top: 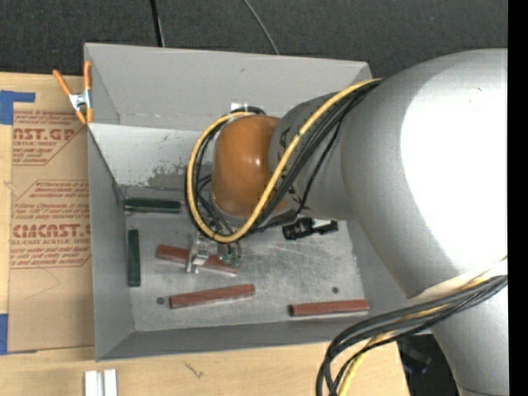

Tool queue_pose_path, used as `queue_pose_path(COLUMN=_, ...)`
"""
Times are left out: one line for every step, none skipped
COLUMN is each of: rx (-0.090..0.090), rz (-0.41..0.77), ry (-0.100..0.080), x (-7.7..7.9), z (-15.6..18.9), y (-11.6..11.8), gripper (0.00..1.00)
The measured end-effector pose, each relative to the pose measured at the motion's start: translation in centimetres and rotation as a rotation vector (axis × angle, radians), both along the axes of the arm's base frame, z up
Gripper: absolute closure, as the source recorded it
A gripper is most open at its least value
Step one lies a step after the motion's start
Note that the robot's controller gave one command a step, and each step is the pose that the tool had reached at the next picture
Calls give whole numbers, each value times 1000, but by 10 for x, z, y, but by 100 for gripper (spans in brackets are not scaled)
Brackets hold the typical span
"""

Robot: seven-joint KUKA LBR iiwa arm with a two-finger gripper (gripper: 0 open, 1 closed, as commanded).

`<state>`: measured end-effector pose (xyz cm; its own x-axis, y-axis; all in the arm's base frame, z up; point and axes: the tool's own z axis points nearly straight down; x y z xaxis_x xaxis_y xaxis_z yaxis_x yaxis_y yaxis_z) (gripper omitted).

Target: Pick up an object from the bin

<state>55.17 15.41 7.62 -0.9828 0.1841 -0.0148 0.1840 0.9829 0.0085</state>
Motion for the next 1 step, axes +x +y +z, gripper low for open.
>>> queue_pose_path(rx=0, rz=0, ry=0, x=0, z=0, y=0, gripper=100)
